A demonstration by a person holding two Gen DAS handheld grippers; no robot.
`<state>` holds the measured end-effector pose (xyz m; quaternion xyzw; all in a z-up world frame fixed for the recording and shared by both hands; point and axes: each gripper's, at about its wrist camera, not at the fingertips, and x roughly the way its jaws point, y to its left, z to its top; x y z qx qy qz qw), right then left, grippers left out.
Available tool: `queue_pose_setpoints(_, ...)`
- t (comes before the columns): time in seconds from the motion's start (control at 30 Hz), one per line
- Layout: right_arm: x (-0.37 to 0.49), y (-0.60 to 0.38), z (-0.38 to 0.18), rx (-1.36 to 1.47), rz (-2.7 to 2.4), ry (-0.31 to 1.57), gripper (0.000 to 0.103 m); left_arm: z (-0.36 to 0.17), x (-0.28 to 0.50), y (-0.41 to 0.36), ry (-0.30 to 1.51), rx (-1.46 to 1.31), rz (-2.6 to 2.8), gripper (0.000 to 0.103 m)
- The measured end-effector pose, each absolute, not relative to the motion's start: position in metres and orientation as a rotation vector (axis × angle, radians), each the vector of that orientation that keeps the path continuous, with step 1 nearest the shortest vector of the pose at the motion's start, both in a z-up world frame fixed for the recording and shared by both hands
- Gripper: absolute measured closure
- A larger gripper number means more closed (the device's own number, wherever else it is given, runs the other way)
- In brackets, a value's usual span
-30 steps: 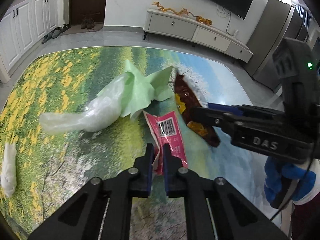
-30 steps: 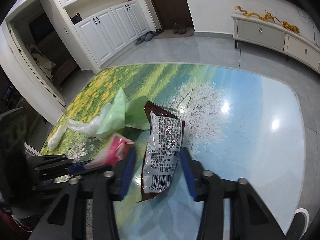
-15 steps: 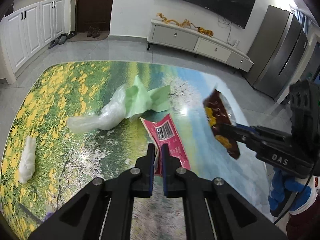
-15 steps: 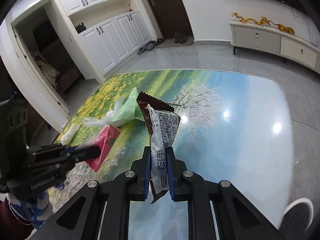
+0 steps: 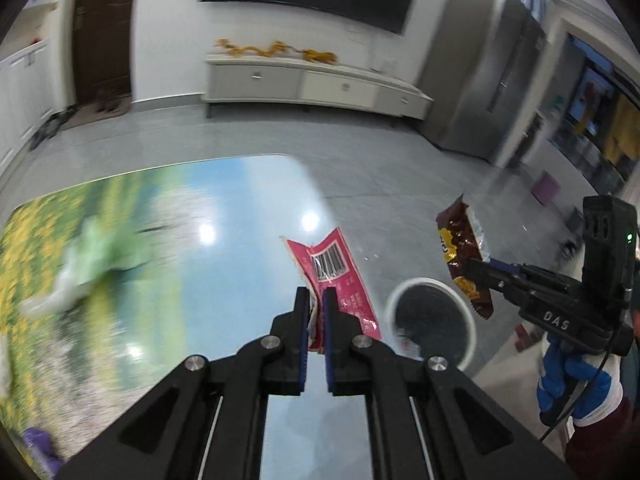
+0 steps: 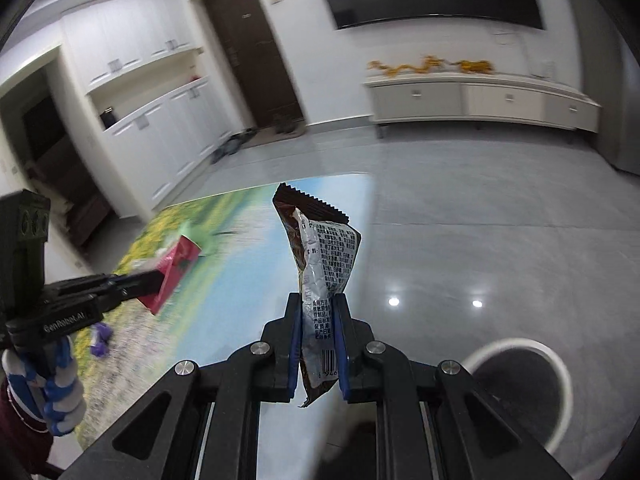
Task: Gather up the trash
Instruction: 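Carry both wrappers to the bin and open both tools over it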
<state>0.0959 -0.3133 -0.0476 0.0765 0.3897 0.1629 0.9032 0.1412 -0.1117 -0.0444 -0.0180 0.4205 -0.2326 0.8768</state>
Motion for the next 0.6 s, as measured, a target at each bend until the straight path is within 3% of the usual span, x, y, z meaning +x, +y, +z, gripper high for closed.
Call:
queue_pose_setpoints(0.3,0.073,-0.431,-0.099,0.256,0.077,0.907,0.089,-0.068,0.151,-0.261,0.968,0.084,-0.672,0.097)
queue_pose_setpoints(0.6,0.083,-0.484,-0.145,0.331,-0.039,0.985,0.088,-0.100,0.158,-0.348,1.014,0.154,-0.746,0.093)
